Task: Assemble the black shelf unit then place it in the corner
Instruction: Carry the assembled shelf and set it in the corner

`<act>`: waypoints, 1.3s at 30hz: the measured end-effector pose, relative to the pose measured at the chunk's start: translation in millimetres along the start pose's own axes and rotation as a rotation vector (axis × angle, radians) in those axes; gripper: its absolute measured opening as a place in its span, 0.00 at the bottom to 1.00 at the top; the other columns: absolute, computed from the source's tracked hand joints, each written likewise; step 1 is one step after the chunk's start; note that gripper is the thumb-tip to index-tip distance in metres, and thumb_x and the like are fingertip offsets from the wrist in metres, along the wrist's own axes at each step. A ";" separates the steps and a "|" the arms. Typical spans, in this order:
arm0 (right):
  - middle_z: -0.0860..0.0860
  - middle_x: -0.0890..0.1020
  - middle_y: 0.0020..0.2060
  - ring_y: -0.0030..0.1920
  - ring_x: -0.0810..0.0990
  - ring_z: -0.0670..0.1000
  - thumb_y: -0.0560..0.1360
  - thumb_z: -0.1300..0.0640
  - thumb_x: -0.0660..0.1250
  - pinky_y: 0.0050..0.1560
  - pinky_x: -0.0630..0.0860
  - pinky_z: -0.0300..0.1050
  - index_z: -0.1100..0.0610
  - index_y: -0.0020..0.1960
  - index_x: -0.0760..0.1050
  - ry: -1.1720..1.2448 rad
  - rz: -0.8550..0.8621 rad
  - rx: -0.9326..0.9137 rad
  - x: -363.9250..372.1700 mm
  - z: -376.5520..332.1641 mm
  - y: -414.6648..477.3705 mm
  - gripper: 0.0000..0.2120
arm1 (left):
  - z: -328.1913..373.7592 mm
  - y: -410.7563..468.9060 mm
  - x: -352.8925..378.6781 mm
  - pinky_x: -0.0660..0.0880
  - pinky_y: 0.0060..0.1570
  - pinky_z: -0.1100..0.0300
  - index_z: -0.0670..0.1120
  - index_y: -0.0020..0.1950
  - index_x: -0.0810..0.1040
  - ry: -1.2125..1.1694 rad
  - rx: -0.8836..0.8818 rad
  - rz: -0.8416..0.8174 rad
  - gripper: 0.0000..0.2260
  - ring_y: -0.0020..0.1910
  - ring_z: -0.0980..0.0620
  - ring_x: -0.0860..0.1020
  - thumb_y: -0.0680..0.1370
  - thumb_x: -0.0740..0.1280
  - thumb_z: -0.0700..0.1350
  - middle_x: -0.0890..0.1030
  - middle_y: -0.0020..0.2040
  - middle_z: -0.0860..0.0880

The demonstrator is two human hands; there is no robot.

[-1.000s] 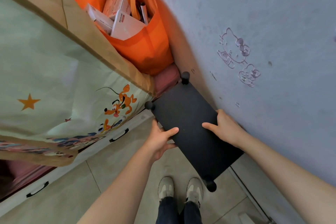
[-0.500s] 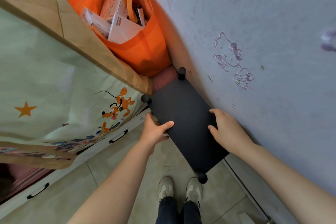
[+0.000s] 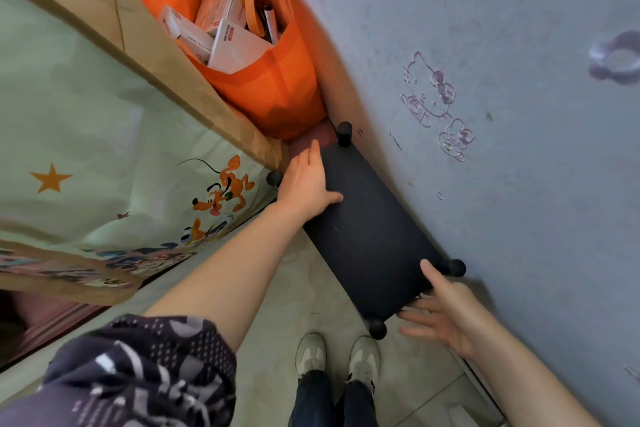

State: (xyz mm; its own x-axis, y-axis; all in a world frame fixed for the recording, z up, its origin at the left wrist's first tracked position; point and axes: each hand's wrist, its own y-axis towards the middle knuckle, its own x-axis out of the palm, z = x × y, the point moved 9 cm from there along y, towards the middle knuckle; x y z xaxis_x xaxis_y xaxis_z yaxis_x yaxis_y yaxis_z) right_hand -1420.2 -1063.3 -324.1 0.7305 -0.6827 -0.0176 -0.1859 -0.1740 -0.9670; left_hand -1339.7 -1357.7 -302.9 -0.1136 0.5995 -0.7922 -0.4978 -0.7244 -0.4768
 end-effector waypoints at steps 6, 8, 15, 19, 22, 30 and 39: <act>0.64 0.80 0.51 0.46 0.83 0.68 0.81 0.62 0.64 0.38 0.81 0.59 0.60 0.71 0.66 0.055 -0.035 -0.026 1.7 -2.9 21.2 0.19 | -10.1 33.6 3.7 0.67 0.72 0.44 0.44 0.81 0.59 -0.228 -0.148 -0.090 0.42 0.75 0.39 0.67 0.75 0.74 0.59 0.67 0.77 0.42; 0.63 0.80 0.50 0.43 0.84 0.67 0.82 0.63 0.62 0.37 0.81 0.58 0.60 0.71 0.66 0.070 -0.021 -0.036 1.4 -2.2 22.8 0.18 | -9.1 39.8 6.5 0.67 0.72 0.43 0.46 0.79 0.63 -0.319 -0.164 -0.103 0.39 0.74 0.39 0.69 0.74 0.76 0.57 0.70 0.75 0.43; 0.62 0.77 0.54 0.43 0.81 0.67 0.83 0.64 0.60 0.38 0.79 0.62 0.62 0.74 0.63 0.148 -0.017 -0.082 9.0 -11.6 25.5 0.20 | -9.7 52.6 0.7 0.65 0.73 0.43 0.50 0.70 0.69 -0.419 -0.098 -0.015 0.31 0.72 0.43 0.69 0.72 0.79 0.46 0.74 0.71 0.46; 0.64 0.76 0.60 0.43 0.81 0.65 0.83 0.64 0.60 0.37 0.78 0.63 0.62 0.74 0.63 0.169 -0.020 -0.106 12.9 -26.0 31.5 0.20 | -15.4 60.5 -8.0 0.66 0.72 0.43 0.54 0.66 0.70 -0.447 -0.086 0.030 0.28 0.70 0.43 0.71 0.71 0.79 0.46 0.75 0.69 0.49; 0.62 0.77 0.62 0.45 0.82 0.65 0.83 0.65 0.59 0.38 0.80 0.62 0.63 0.72 0.65 0.182 -0.018 -0.143 10.6 -26.2 31.1 0.18 | -17.6 61.4 -6.4 0.66 0.71 0.43 0.58 0.60 0.67 -0.469 -0.080 0.046 0.27 0.69 0.44 0.71 0.70 0.80 0.46 0.75 0.67 0.50; 0.56 0.79 0.52 0.47 0.82 0.64 0.82 0.66 0.60 0.39 0.80 0.63 0.61 0.65 0.68 0.188 -0.019 -0.184 7.3 -27.8 27.7 0.12 | -18.0 57.8 -5.9 0.66 0.72 0.42 0.58 0.60 0.68 -0.476 -0.063 0.064 0.26 0.71 0.46 0.70 0.71 0.79 0.46 0.74 0.65 0.55; 0.57 0.79 0.58 0.54 0.81 0.63 0.81 0.66 0.63 0.36 0.82 0.60 0.61 0.67 0.70 0.161 0.000 -0.184 0.2 -24.6 35.9 0.14 | -19.6 45.0 -7.1 0.60 0.74 0.43 0.53 0.76 0.66 -0.350 -0.039 0.063 0.31 0.75 0.45 0.65 0.76 0.75 0.51 0.68 0.75 0.48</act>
State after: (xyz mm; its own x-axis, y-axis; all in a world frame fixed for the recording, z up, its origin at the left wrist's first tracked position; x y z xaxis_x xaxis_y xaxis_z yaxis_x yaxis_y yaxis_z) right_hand -1442.9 -1087.1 -352.6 0.6193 -0.7843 0.0368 -0.3134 -0.2898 -0.9043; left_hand -1344.4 -1401.2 -326.2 -0.4342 0.6288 -0.6450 -0.4483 -0.7719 -0.4507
